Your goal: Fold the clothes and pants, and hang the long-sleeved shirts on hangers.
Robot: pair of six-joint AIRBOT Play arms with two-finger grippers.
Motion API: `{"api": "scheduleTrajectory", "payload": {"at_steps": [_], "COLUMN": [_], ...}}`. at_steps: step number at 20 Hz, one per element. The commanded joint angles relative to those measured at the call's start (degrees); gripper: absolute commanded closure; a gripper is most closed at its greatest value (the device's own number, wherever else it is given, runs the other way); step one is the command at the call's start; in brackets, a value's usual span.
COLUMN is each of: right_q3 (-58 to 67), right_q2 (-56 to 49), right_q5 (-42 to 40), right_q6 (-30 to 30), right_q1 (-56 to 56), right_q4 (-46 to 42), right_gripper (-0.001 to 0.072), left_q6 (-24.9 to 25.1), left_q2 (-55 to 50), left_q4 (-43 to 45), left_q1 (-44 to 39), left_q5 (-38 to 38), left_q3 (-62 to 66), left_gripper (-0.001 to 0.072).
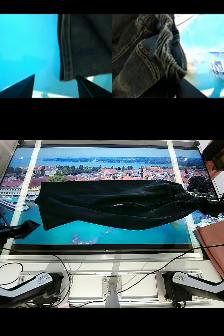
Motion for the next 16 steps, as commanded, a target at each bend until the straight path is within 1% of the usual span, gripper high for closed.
{"api": "scheduleTrajectory", "payload": {"at_steps": [1,4,5,6,8,9,10,12,13,16], "right_q3": [0.0,0.0,0.0,0.0,0.0,0.0,0.1,1.0,1.7,4.2], "right_q2": [0.0,0.0,0.0,0.0,0.0,0.0,0.0,0.0,0.0,0.0], "right_q5": [-0.1,0.0,0.0,0.0,-0.1,-0.1,-0.1,0.0,-0.1,0.2], "right_q6": [0.1,0.1,0.1,0.1,0.1,0.1,0.0,0.1,0.9,5.2], "right_q1": [0.0,0.0,0.0,0.0,0.0,0.0,0.0,0.0,0.0,0.0], "right_q4": [0.2,0.2,0.2,0.2,0.2,0.2,0.2,0.4,0.5,0.1], "right_gripper": [0.0666,0.0666,0.0667,0.0666,0.0666,0.0666,0.0666,0.0666,0.0666,0.0667], "left_q6": [3.7,7.0,7.2,7.2,7.2,7.2,7.2,6.5,4.2,-4.9], "left_q2": [-3.3,-7.1,-8.0,-8.9,-9.6,-9.6,-9.6,-9.6,-9.6,-9.6], "left_q4": [-1.8,-7.1,-7.6,-7.8,-7.8,-7.8,-7.8,-7.8,-7.7,-7.4], "left_q1": [-1.2,-4.0,-5.0,-6.3,-8.7,-9.7,-10.3,-10.5,-10.1,-8.8], "left_q5": [0.5,2.5,3.5,3.6,2.9,2.9,2.6,-1.5,-4.2,-12.2], "left_q3": [-2.3,-2.3,-2.3,-2.2,-2.2,-2.2,-1.7,1.3,4.3,16.6], "left_gripper": [0.0146,0.0165,0.0166,0.0199,0.0433,0.0532,0.0685,0.0680,0.0680,0.0682]}}
